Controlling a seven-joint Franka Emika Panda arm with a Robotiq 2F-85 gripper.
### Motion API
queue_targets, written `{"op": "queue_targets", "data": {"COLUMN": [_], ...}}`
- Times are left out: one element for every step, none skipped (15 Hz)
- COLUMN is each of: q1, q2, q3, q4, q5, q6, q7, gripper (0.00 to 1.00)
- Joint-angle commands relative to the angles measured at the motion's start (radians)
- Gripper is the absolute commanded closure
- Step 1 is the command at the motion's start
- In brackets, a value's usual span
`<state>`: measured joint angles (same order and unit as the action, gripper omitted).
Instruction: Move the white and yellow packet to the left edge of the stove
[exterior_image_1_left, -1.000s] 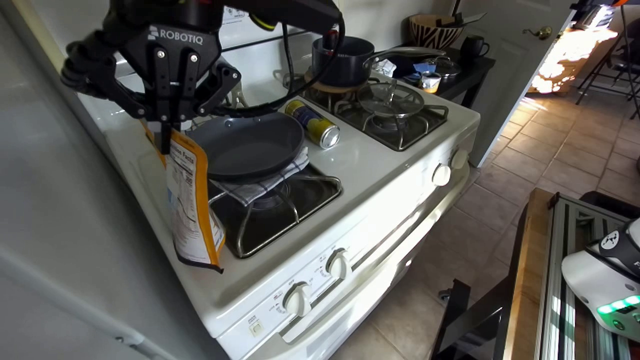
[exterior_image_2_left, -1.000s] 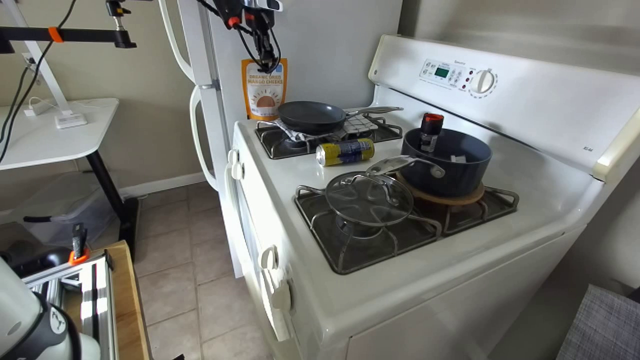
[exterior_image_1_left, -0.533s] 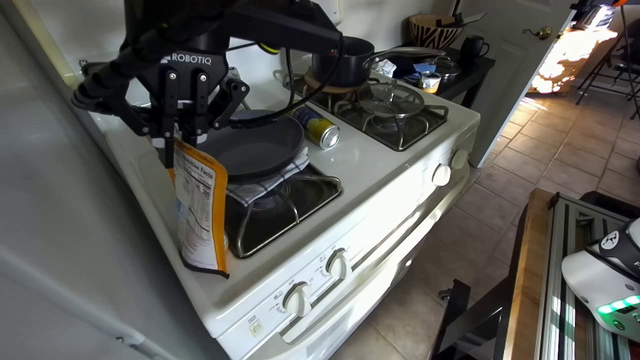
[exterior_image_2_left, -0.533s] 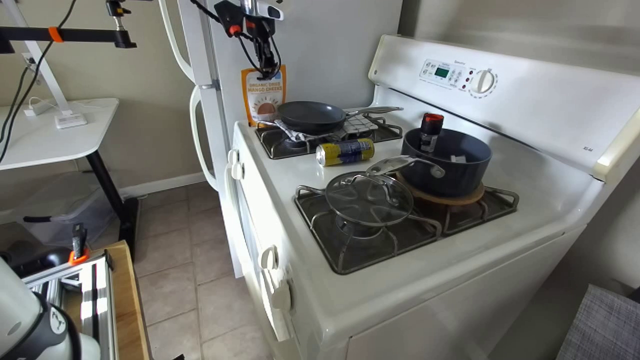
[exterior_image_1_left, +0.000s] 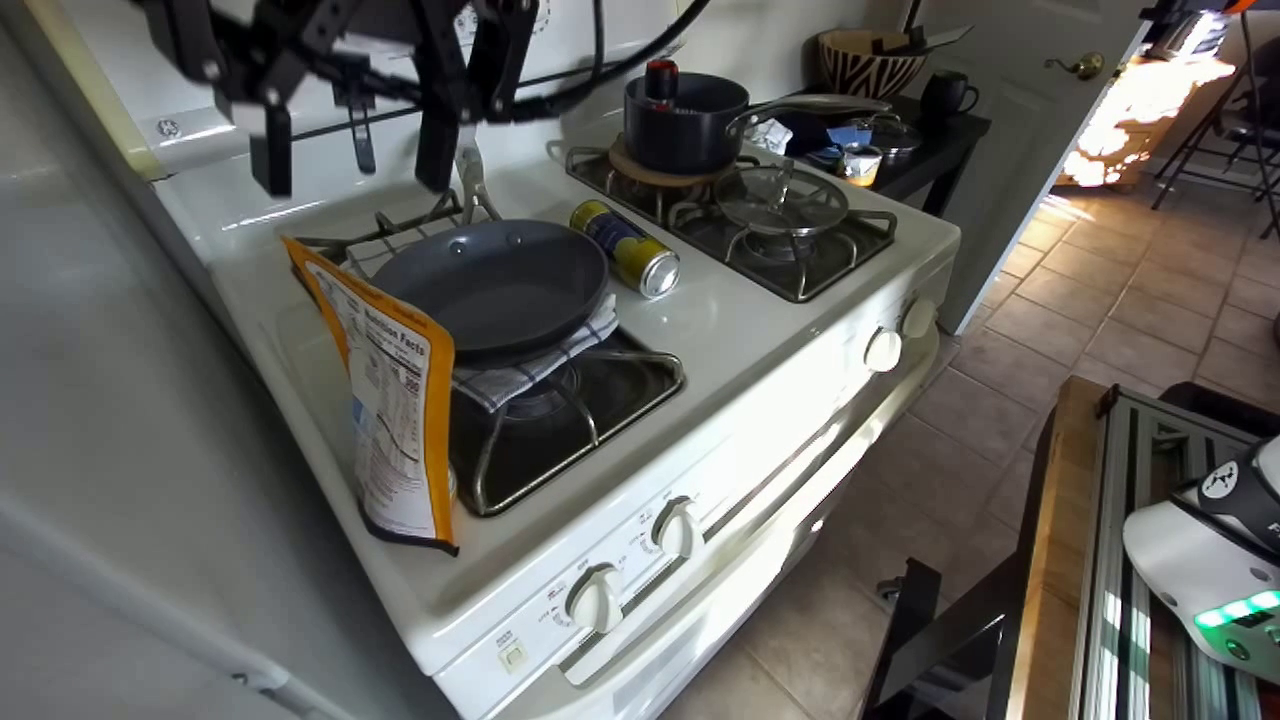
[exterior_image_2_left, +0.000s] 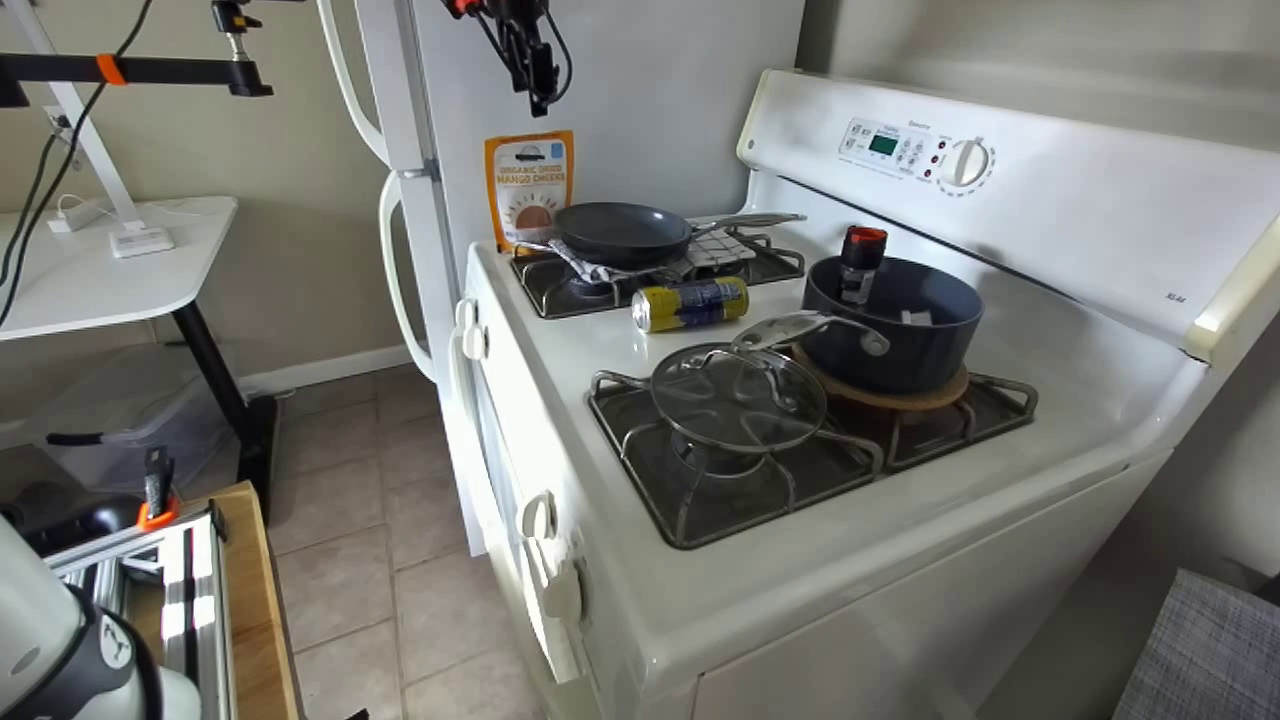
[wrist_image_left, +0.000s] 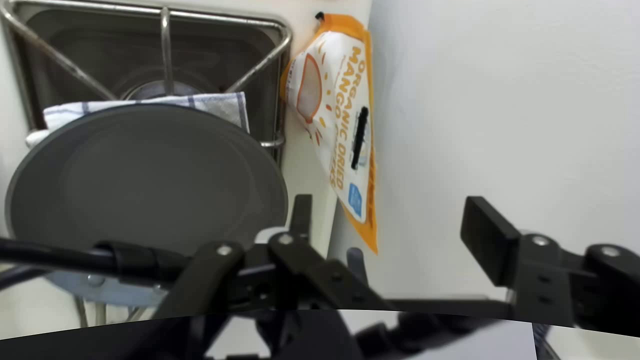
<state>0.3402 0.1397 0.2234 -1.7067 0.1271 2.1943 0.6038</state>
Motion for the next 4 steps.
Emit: {"op": "queue_targets", "data": {"q1": [-0.040, -0.032, -0.044, -0.051], "q2": [-0.151, -0.071, -0.103, -0.126], "q3": [-0.004, 0.010, 0.010, 0.010], "q4": [-0.074, -0.007, -0.016, -0.028], "q5": [-0.019, -0.009, -0.010, -0.010], "q6": [-0.005, -0.005, -0.005, -0.006], "q7": [-0.111, -0.056, -0.080, -0.092], "gripper": [0.00, 0.07, 0.01, 0.00]}}
